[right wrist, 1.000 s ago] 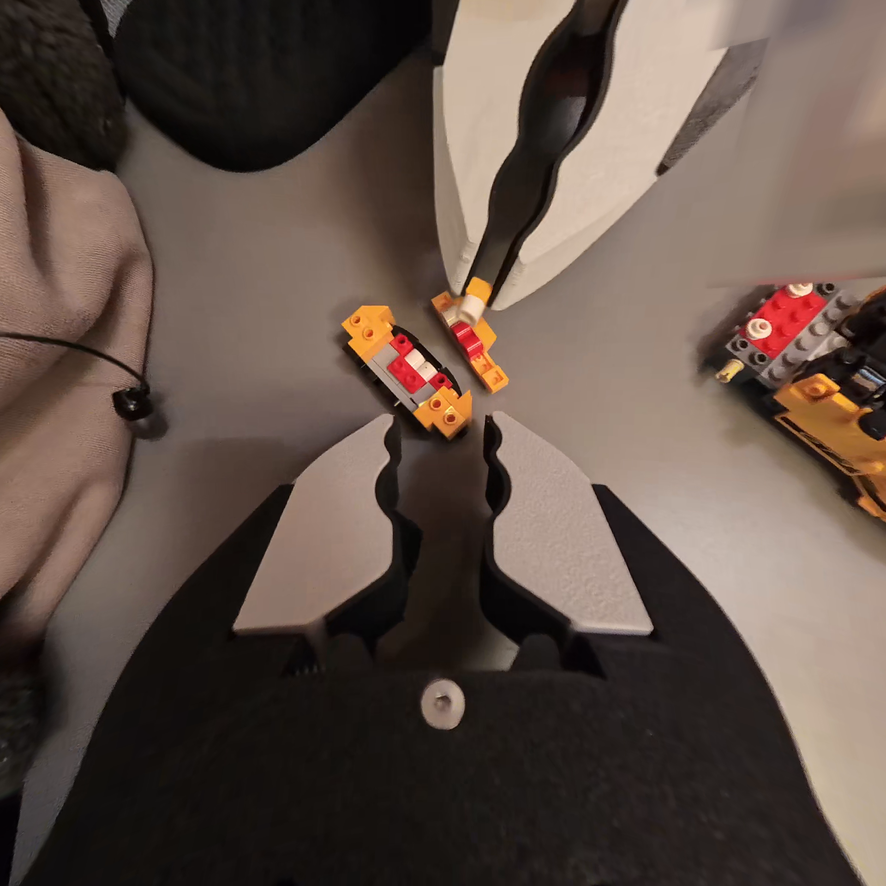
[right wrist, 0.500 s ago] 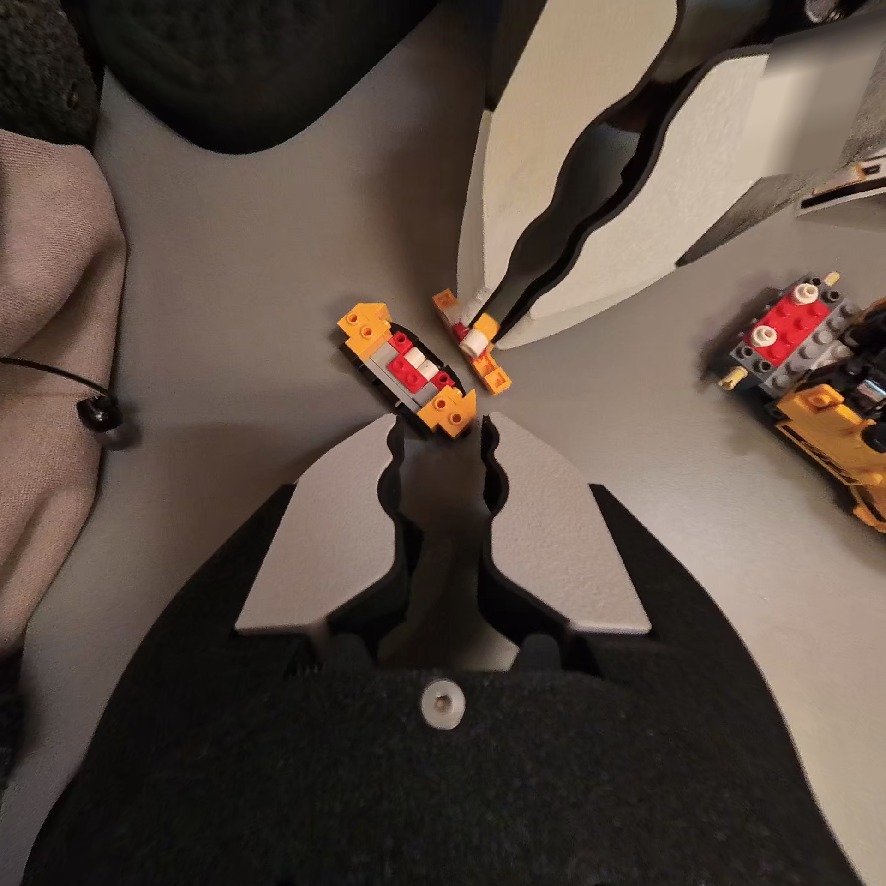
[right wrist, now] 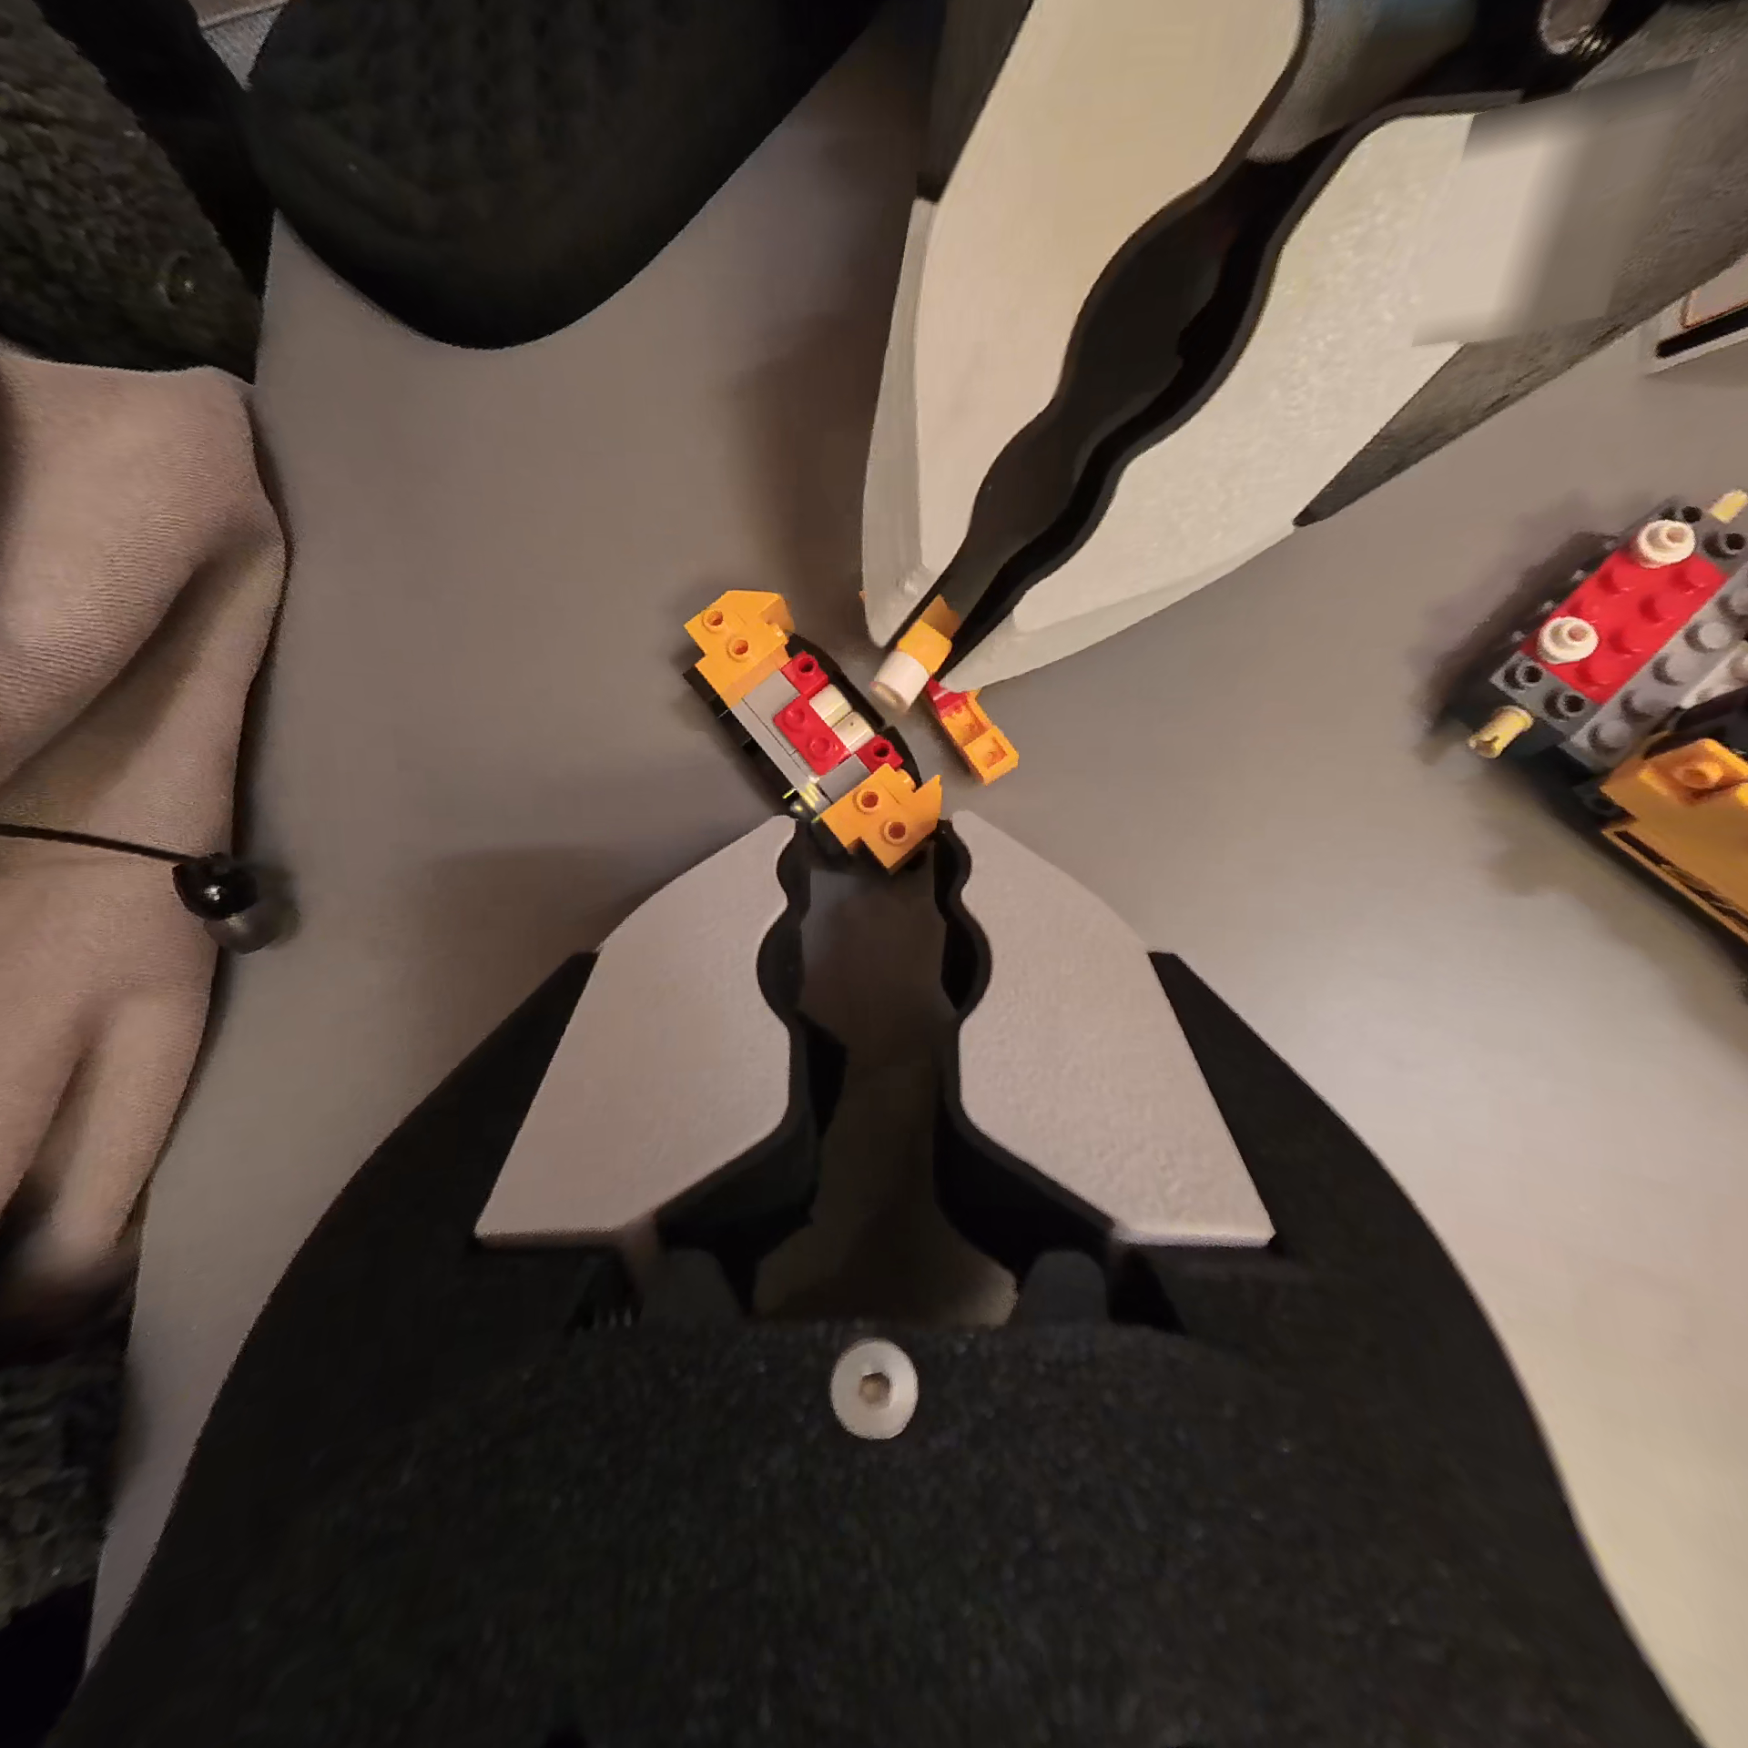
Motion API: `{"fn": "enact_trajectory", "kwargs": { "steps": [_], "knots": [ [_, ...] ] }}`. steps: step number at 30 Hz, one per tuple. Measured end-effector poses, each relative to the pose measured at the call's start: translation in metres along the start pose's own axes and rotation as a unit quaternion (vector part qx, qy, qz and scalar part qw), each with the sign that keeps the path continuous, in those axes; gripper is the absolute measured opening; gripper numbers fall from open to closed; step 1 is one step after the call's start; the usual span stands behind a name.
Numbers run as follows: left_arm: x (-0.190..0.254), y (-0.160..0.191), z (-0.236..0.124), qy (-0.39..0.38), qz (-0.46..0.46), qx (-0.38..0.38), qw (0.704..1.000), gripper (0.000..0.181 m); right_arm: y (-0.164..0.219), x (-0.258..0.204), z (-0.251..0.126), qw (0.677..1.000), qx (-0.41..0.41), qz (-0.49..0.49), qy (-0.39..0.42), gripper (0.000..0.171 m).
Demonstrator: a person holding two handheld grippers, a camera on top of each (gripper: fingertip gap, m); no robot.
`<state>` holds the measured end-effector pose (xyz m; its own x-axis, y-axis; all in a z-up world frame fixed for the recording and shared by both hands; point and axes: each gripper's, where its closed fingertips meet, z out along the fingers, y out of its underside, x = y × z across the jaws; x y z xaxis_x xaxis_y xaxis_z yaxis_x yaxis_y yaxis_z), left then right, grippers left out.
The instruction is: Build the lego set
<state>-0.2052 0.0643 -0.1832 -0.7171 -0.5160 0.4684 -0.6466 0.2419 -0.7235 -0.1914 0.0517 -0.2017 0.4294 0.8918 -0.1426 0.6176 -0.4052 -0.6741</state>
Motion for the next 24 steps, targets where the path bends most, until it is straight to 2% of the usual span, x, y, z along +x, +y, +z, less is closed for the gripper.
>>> {"fn": "enact_trajectory", "kwargs": {
  "steps": [4, 7, 10, 14, 18, 24],
  "knots": [
    [0.008, -0.013, -0.008, 0.048, -0.050, 0.065, 0.995, 0.008, -0.004, -0.008, -0.005, 0.998, 0.019, 0.026, -0.063, 0.025],
    [0.012, -0.029, -0.020, 0.093, -0.112, 0.132, 0.981, 0.008, -0.012, -0.008, -0.018, 0.987, 0.054, 0.075, -0.135, 0.025],
    [0.013, -0.044, -0.029, 0.134, -0.201, 0.188, 0.952, 0.008, -0.025, -0.006, -0.037, 0.965, 0.112, 0.113, -0.210, 0.025],
    [0.004, -0.060, -0.034, 0.168, -0.313, 0.257, 0.899, 0.008, -0.035, -0.002, -0.059, 0.932, 0.174, 0.149, -0.280, 0.025],
    [0.005, -0.067, -0.030, 0.182, -0.332, 0.280, 0.882, 0.008, -0.041, -0.003, -0.070, 0.914, 0.204, 0.158, -0.314, 0.025],
    [0.009, -0.070, -0.029, 0.188, -0.327, 0.287, 0.881, 0.008, -0.040, -0.004, -0.070, 0.910, 0.204, 0.160, -0.323, 0.025]
  ]
}}
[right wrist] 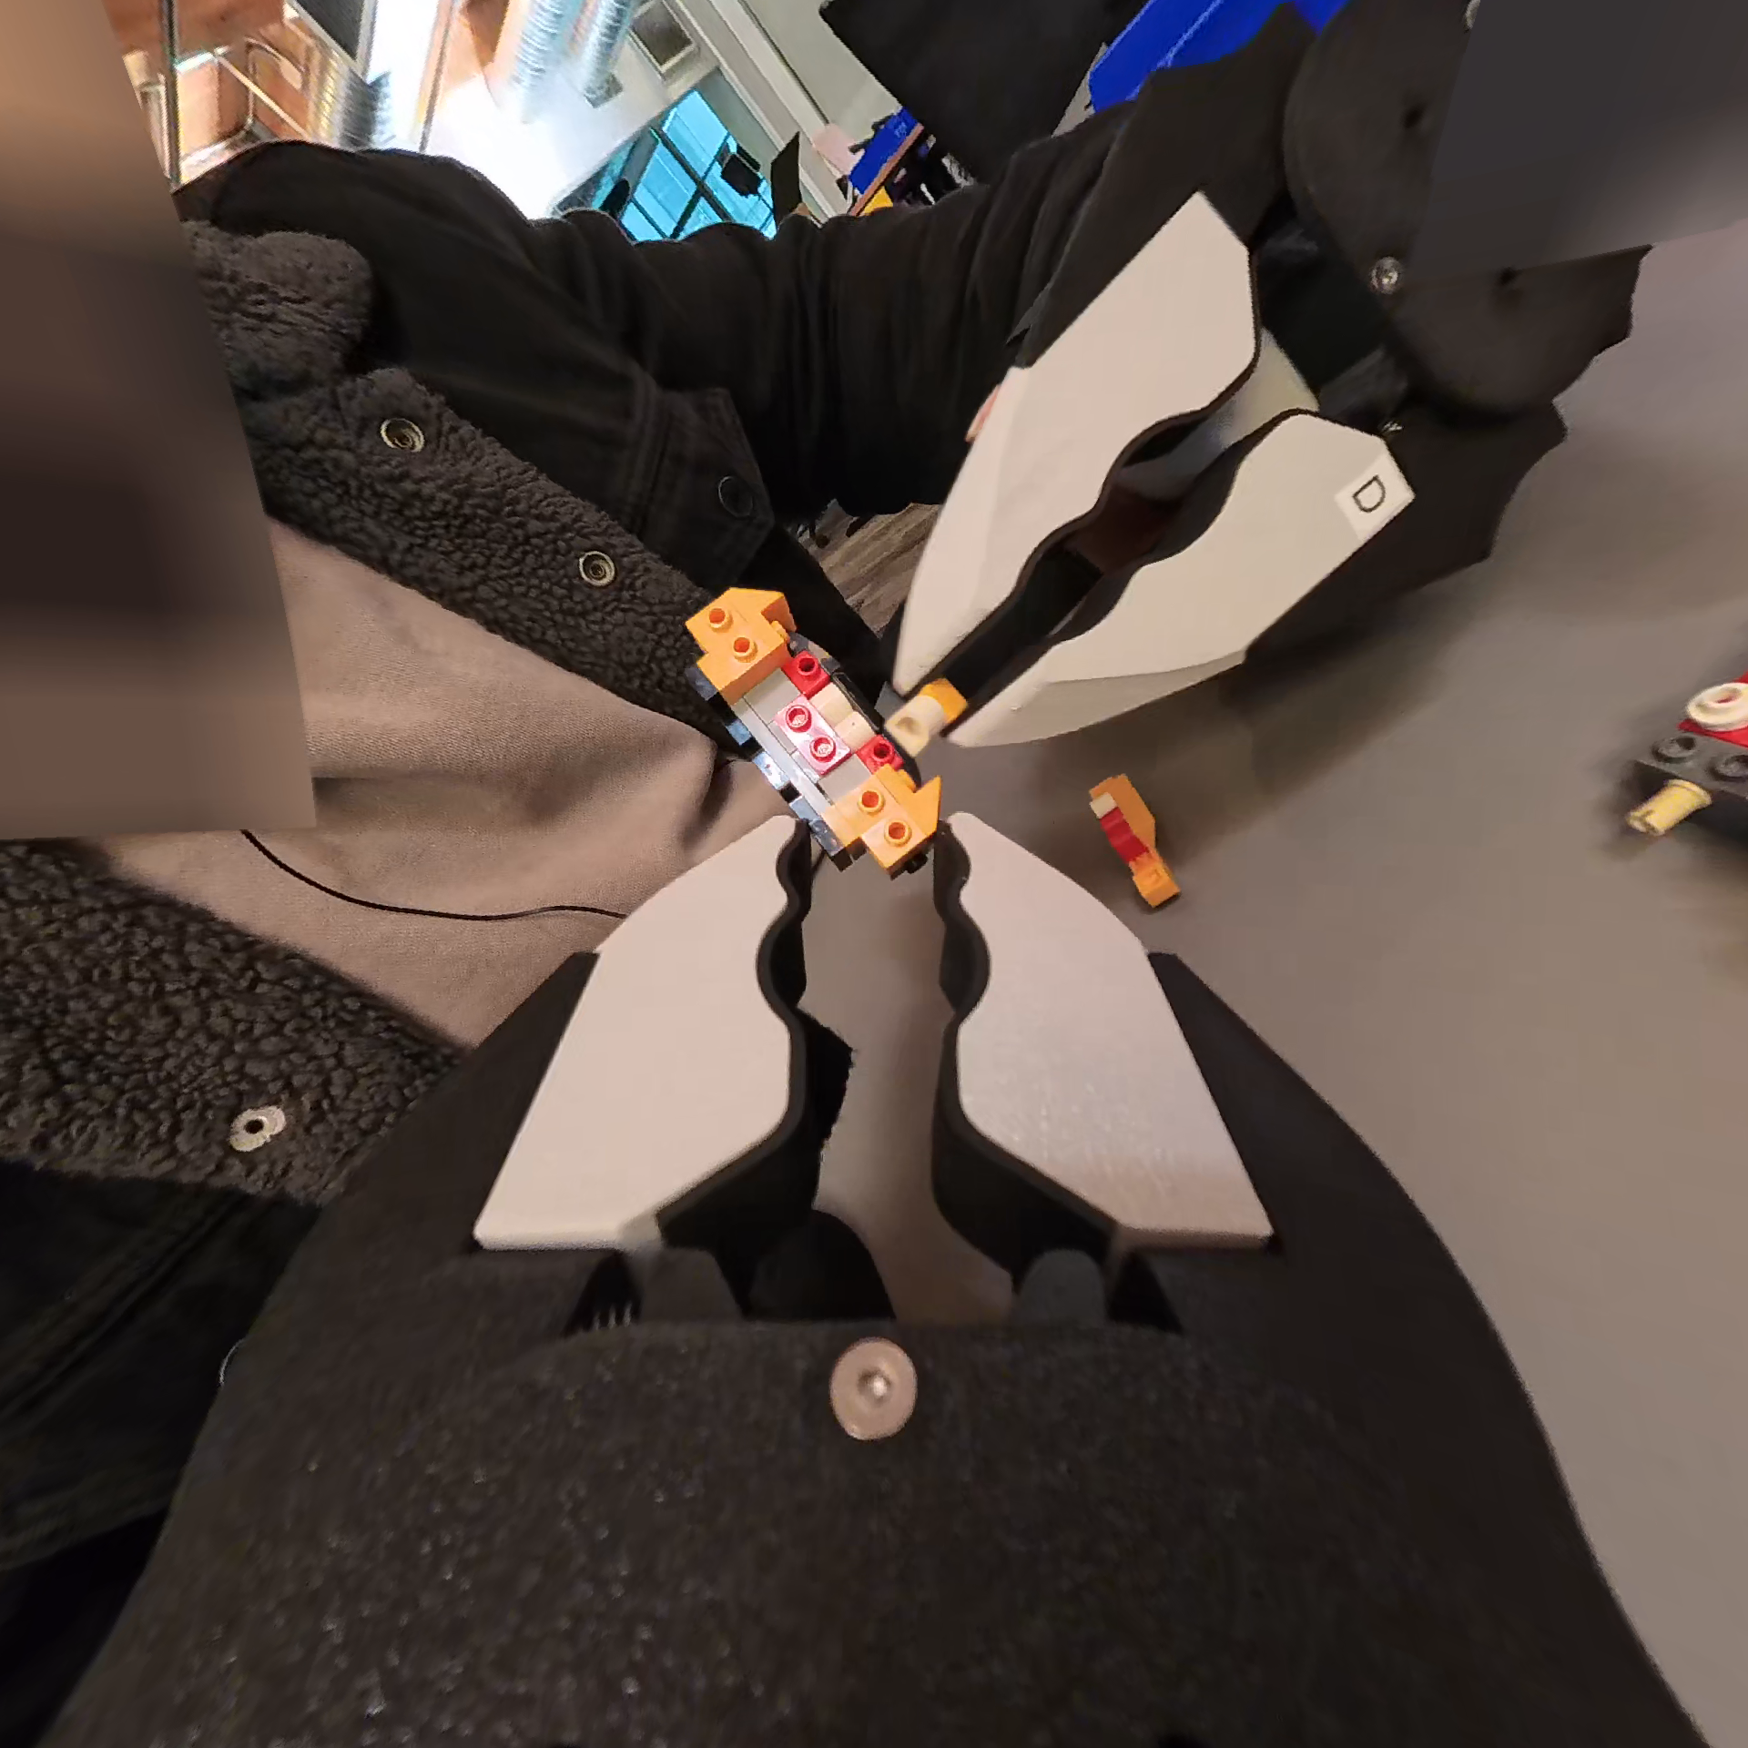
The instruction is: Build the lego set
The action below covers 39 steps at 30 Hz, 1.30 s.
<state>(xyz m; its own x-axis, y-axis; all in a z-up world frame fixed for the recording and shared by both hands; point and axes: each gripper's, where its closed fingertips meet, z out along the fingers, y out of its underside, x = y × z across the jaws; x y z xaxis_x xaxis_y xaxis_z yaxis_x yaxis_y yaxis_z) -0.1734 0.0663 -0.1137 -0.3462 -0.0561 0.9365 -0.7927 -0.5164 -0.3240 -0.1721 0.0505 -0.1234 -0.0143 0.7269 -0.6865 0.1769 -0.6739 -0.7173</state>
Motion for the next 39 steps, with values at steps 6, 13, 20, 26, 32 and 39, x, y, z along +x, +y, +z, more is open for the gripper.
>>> {"fn": "enact_trajectory", "kwargs": {
  "steps": [6, 13, 20, 26, 32, 39],
  "knots": [
    [0.002, 0.005, 0.002, 0.005, -0.001, -0.002, 1.000, 0.008, 0.000, 0.000, 0.001, 1.000, 0.000, 0.004, -0.005, 0.025],
    [-0.005, 0.015, 0.000, -0.022, 0.028, -0.032, 0.999, 0.008, 0.005, 0.006, 0.006, 1.000, -0.022, -0.004, 0.013, 0.025],
    [-0.029, 0.041, -0.005, -0.145, 0.164, -0.146, 0.965, 0.008, 0.027, 0.026, 0.019, 0.988, -0.105, -0.064, 0.095, 0.025],
    [-0.055, 0.057, -0.014, -0.248, 0.256, -0.230, 0.906, 0.008, 0.036, 0.038, 0.026, 0.967, -0.157, -0.132, 0.149, 0.024],
    [-0.063, 0.061, -0.015, -0.279, 0.297, -0.256, 0.877, 0.008, 0.045, 0.047, 0.027, 0.950, -0.197, -0.160, 0.180, 0.024],
    [-0.065, 0.061, -0.016, -0.321, 0.347, -0.284, 0.834, 0.008, 0.045, 0.051, 0.026, 0.939, -0.212, -0.182, 0.200, 0.024]
  ]
}}
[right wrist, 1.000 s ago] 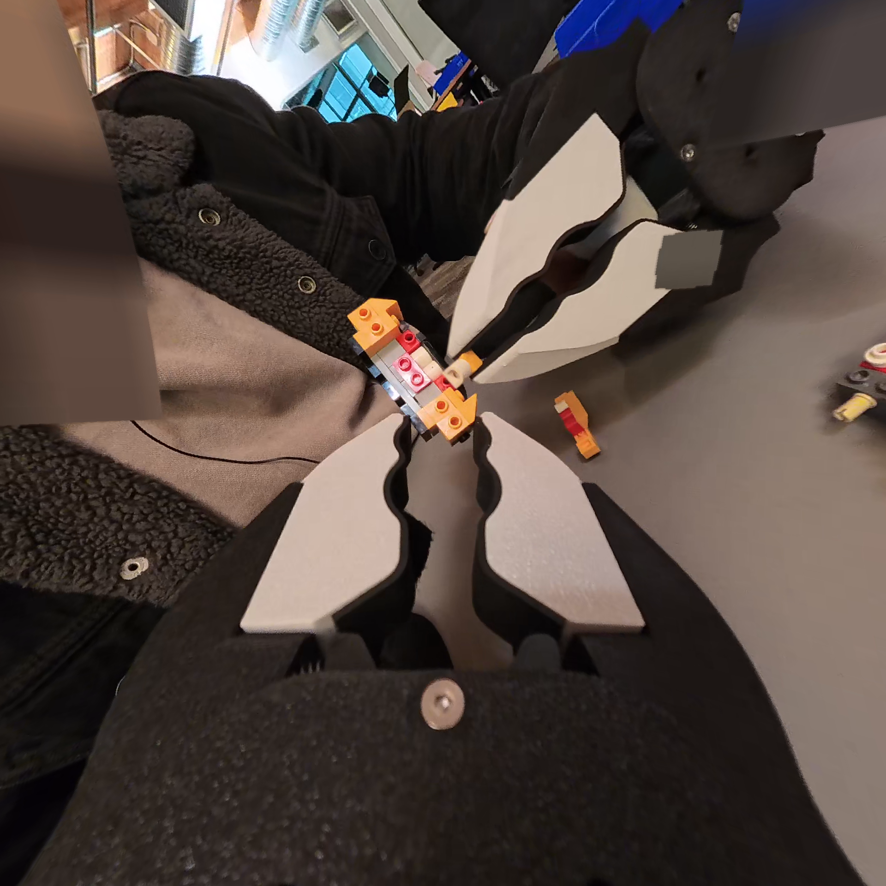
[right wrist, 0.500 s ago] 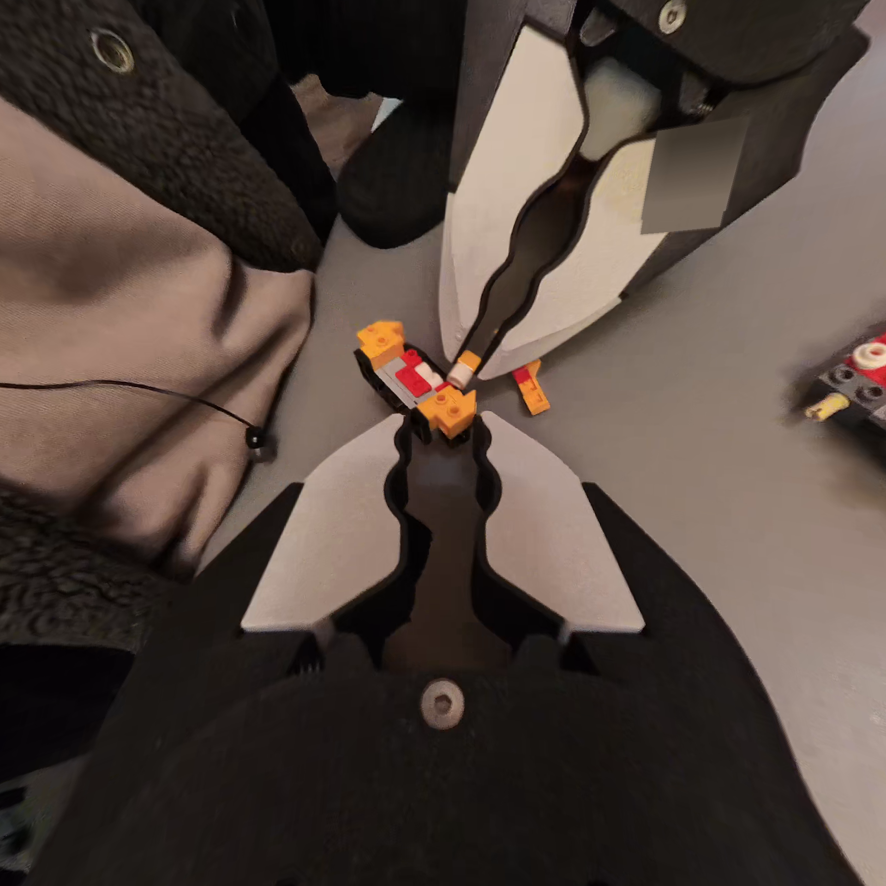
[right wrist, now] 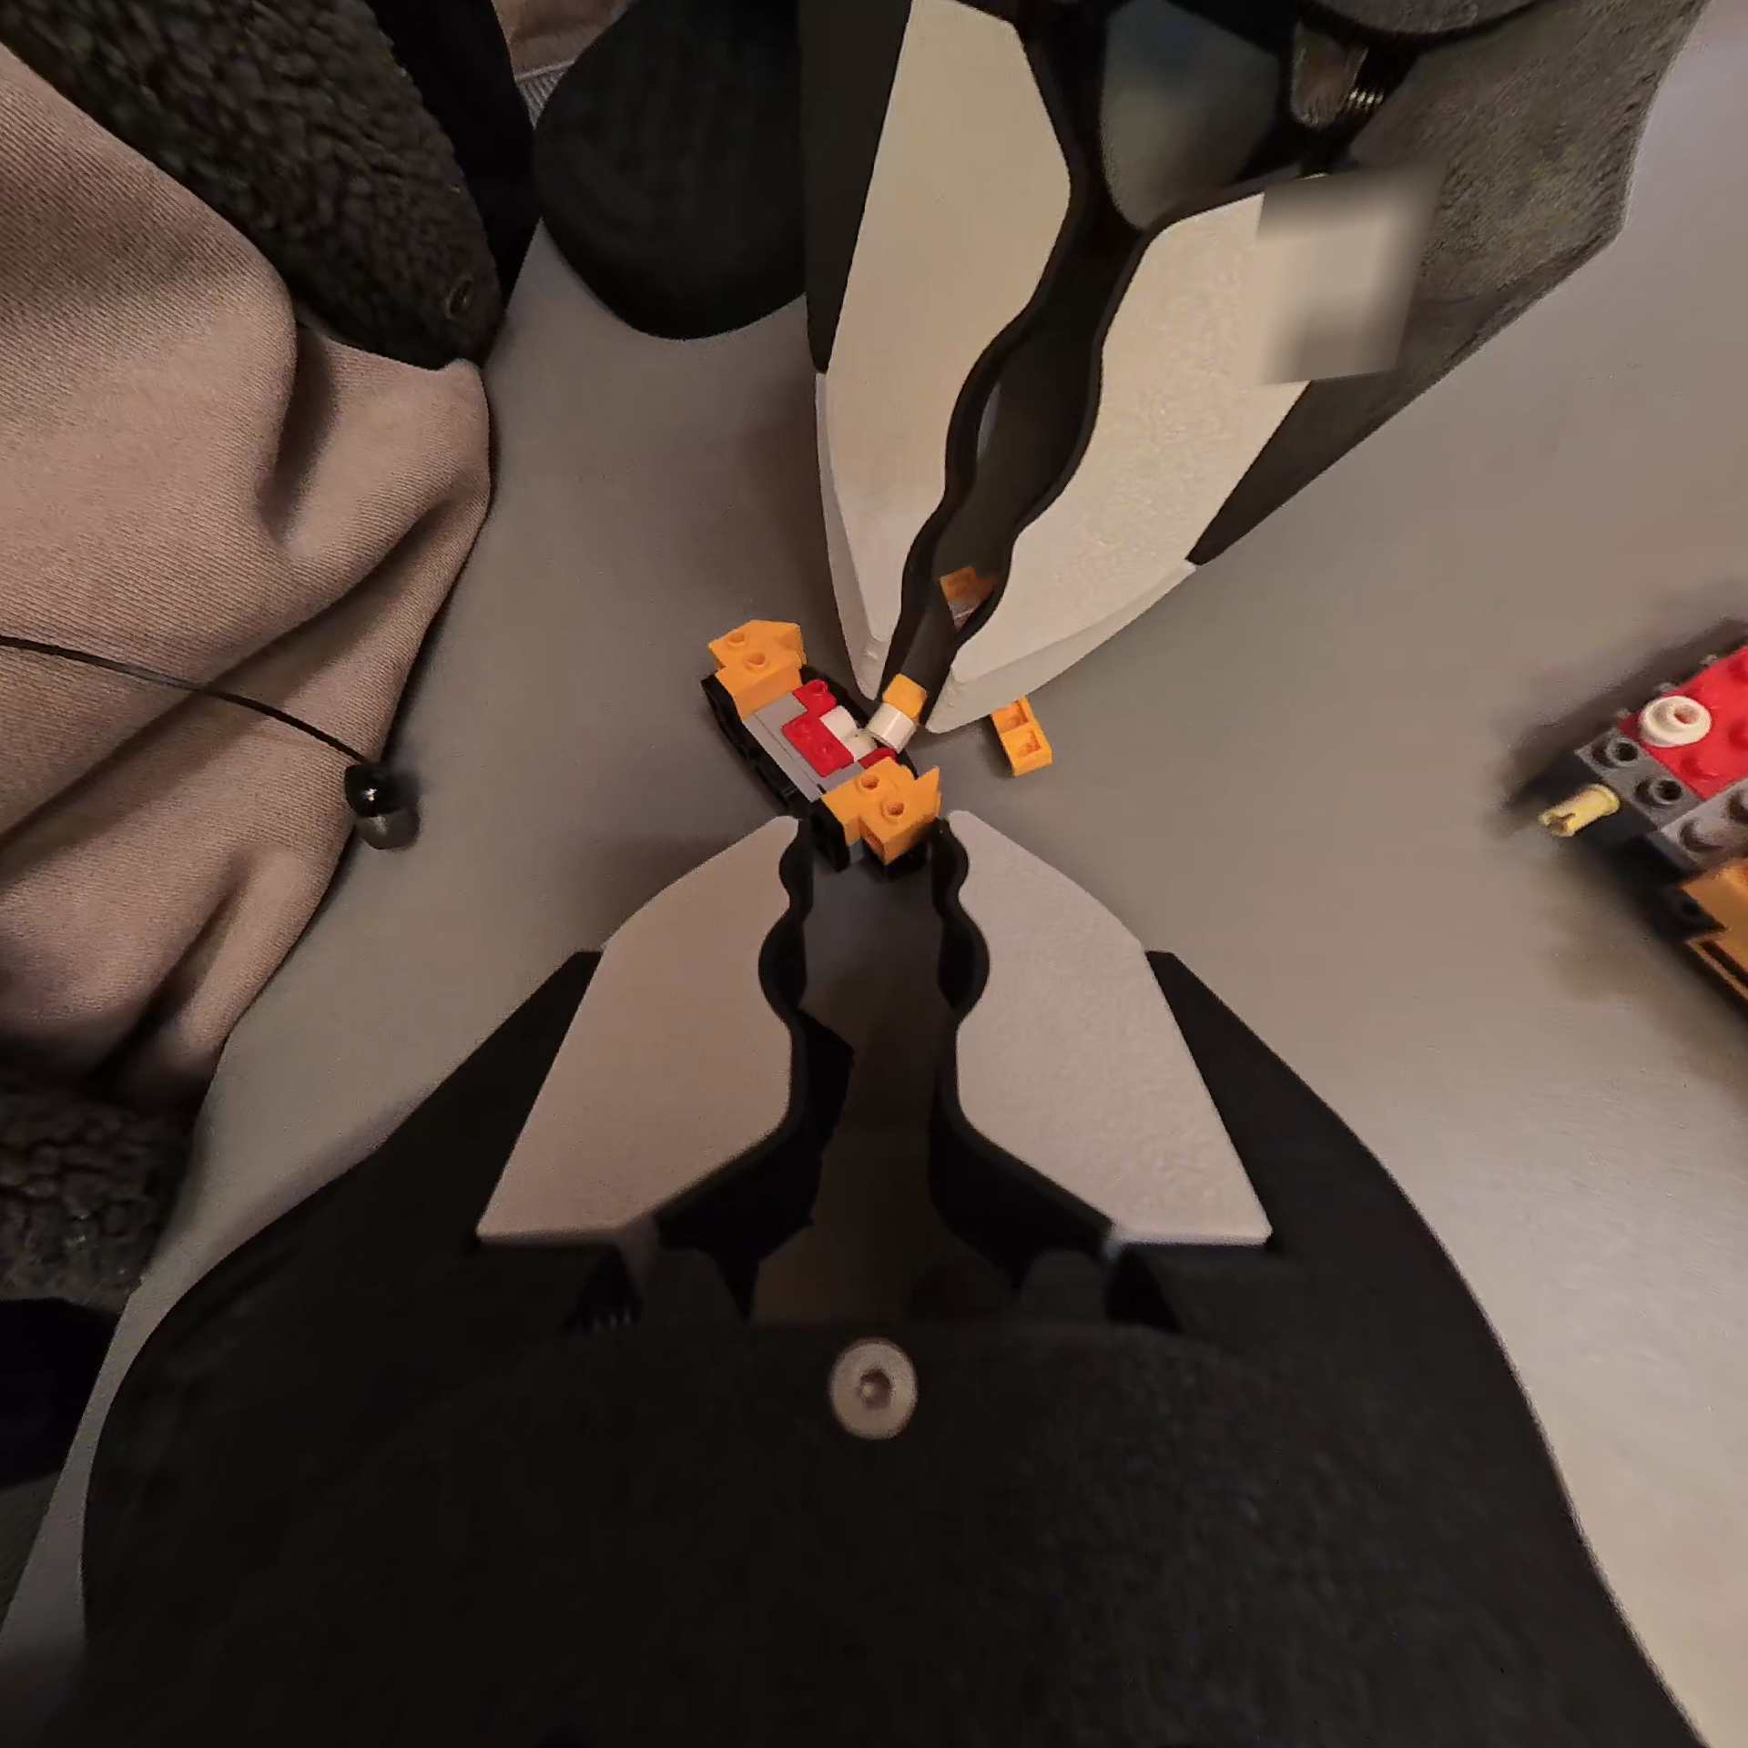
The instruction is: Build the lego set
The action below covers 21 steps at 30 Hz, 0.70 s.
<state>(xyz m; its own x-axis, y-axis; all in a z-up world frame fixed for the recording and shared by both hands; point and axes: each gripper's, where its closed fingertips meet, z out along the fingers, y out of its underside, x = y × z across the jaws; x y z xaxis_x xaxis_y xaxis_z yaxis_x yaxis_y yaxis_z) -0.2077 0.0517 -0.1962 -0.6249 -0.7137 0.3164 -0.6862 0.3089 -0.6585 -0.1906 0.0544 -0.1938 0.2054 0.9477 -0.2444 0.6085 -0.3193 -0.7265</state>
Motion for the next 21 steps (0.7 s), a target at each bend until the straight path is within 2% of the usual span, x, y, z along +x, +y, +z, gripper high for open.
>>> {"fn": "enact_trajectory", "kwargs": {
  "steps": [6, 21],
  "knots": [
    [-0.0010, 0.0010, -0.0009, -0.013, 0.015, -0.001, 1.000, 0.008, 0.0031, 0.0043, 0.0004, 0.999, -0.022, -0.027, 0.029, 0.024],
    [0.0021, -0.0014, 0.0060, -0.016, 0.047, 0.011, 0.999, 0.008, 0.0048, -0.0006, 0.0019, 0.998, -0.023, -0.049, 0.034, 0.024]
  ]
}}
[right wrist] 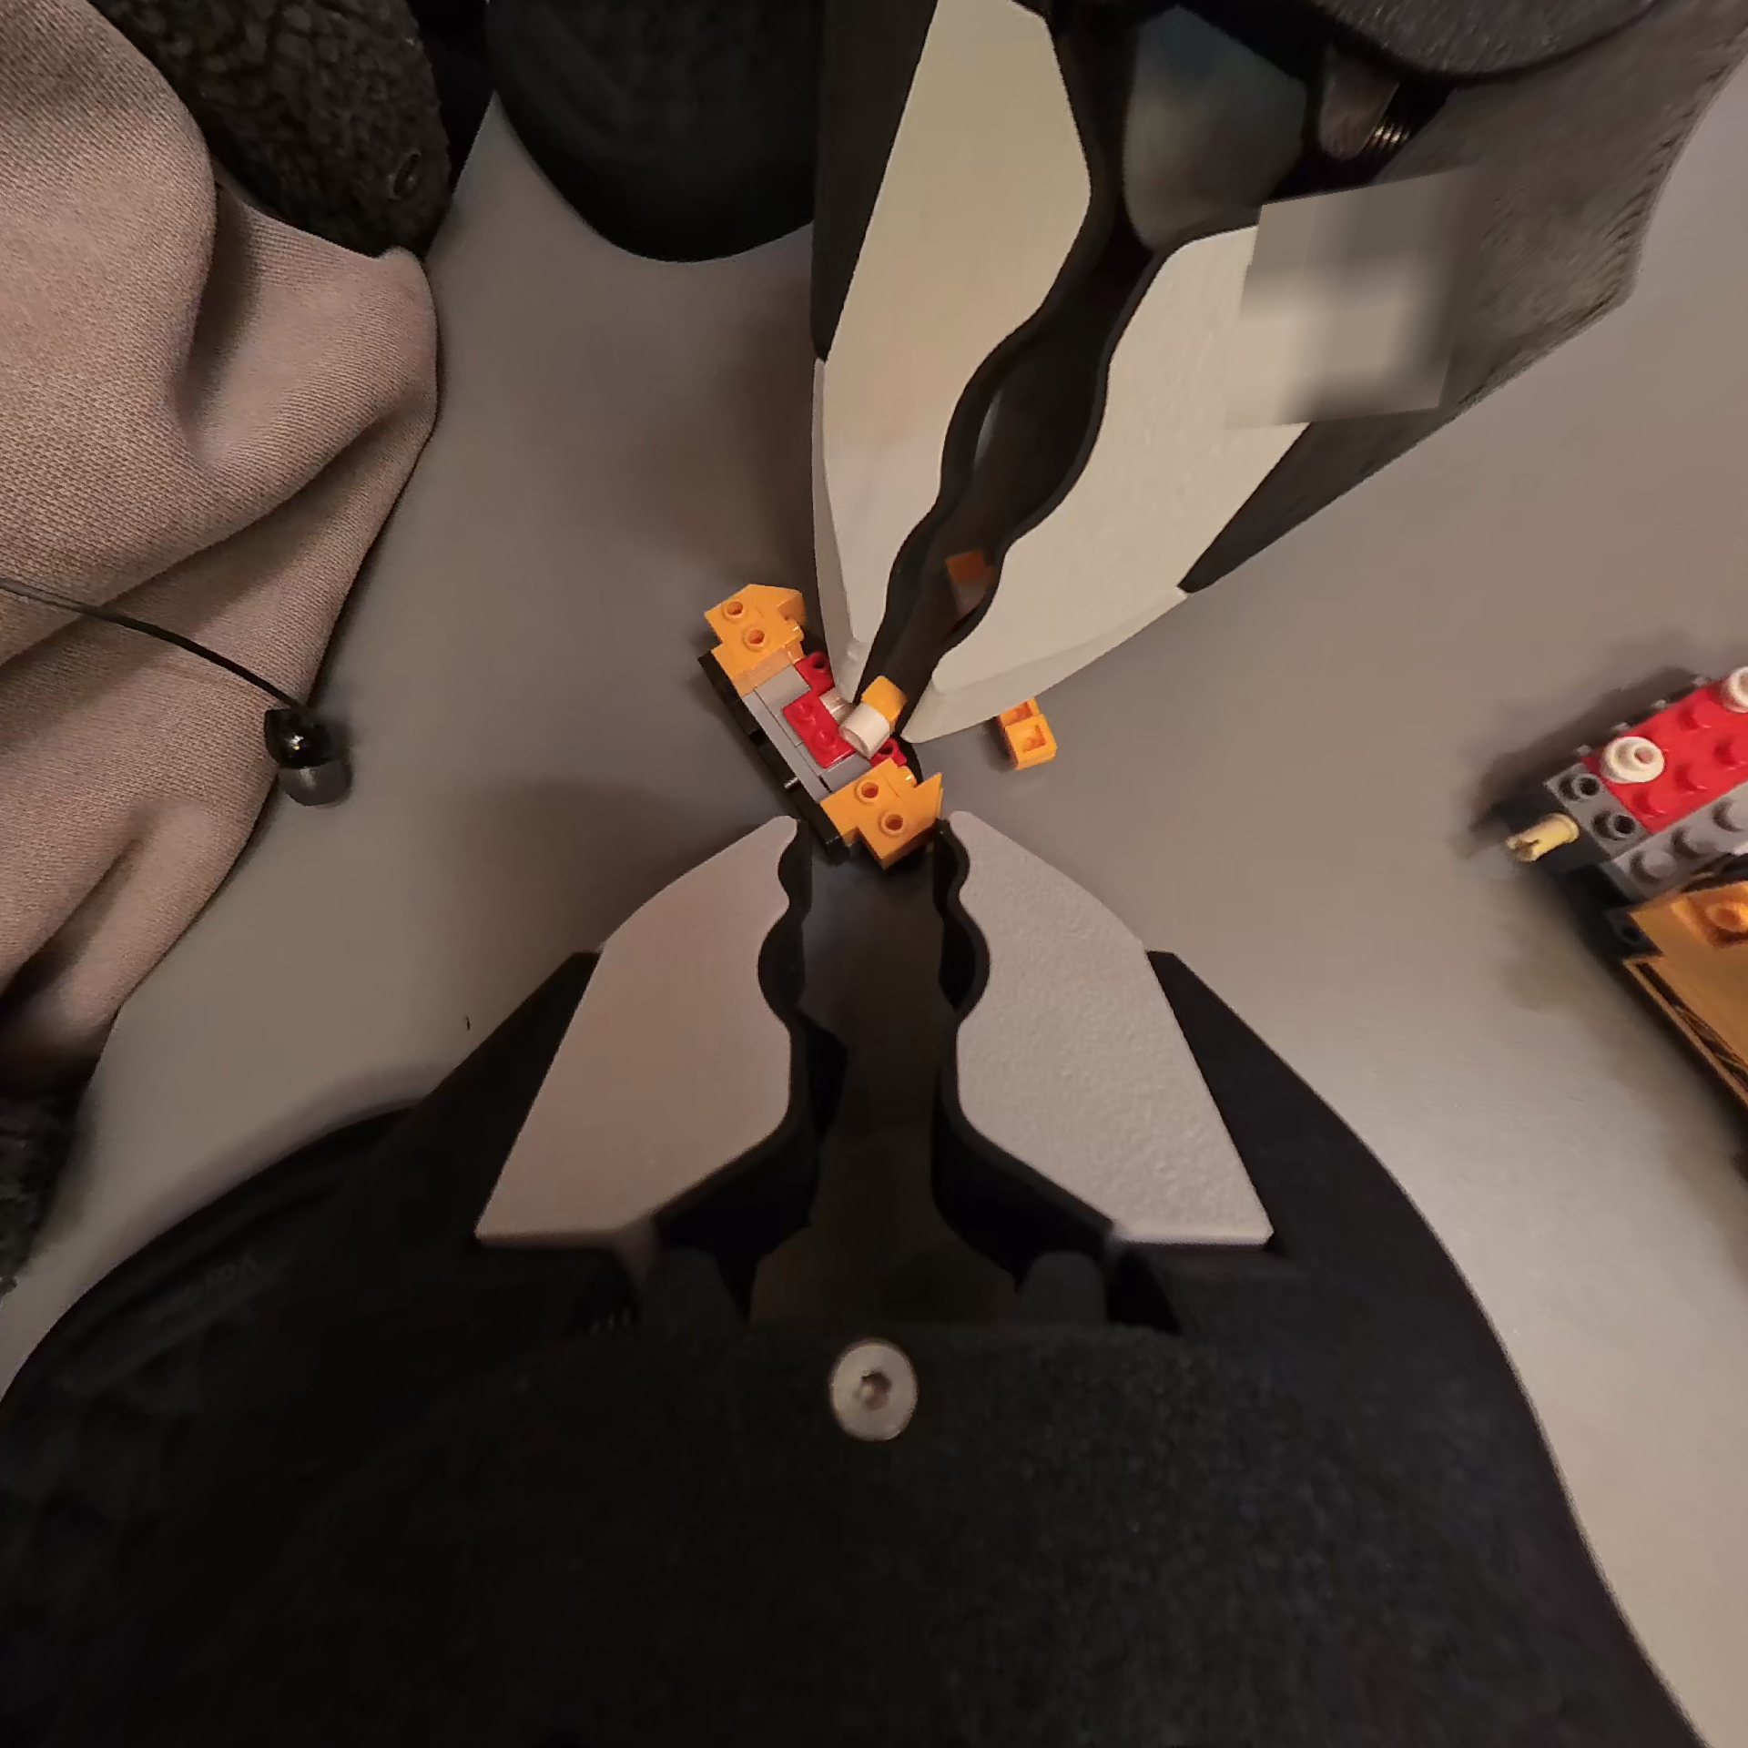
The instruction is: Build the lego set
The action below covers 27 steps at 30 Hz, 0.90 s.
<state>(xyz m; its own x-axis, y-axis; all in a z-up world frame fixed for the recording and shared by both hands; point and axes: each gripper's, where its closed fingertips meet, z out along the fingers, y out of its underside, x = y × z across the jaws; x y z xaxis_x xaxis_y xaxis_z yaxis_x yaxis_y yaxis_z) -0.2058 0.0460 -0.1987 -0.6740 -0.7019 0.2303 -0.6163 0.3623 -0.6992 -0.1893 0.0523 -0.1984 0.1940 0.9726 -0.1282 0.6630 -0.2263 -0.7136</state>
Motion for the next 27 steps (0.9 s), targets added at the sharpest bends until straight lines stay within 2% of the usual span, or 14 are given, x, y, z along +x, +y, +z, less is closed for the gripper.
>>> {"fn": "enact_trajectory", "kwargs": {
  "steps": [17, 23, 27],
  "knots": [
    [-0.005, -0.005, -0.005, -0.019, 0.001, 0.026, 0.999, 0.014, 0.006, -0.004, -0.005, 1.000, 0.006, -0.001, 0.011, 0.028],
    [-0.014, -0.018, -0.025, -0.067, -0.025, 0.087, 0.994, 0.016, 0.000, -0.001, -0.012, 0.999, 0.034, 0.012, 0.017, 0.031],
    [-0.023, -0.012, -0.036, -0.117, -0.047, 0.099, 0.987, 0.018, -0.009, 0.012, -0.022, 0.995, 0.083, 0.038, 0.039, 0.032]
  ]
}}
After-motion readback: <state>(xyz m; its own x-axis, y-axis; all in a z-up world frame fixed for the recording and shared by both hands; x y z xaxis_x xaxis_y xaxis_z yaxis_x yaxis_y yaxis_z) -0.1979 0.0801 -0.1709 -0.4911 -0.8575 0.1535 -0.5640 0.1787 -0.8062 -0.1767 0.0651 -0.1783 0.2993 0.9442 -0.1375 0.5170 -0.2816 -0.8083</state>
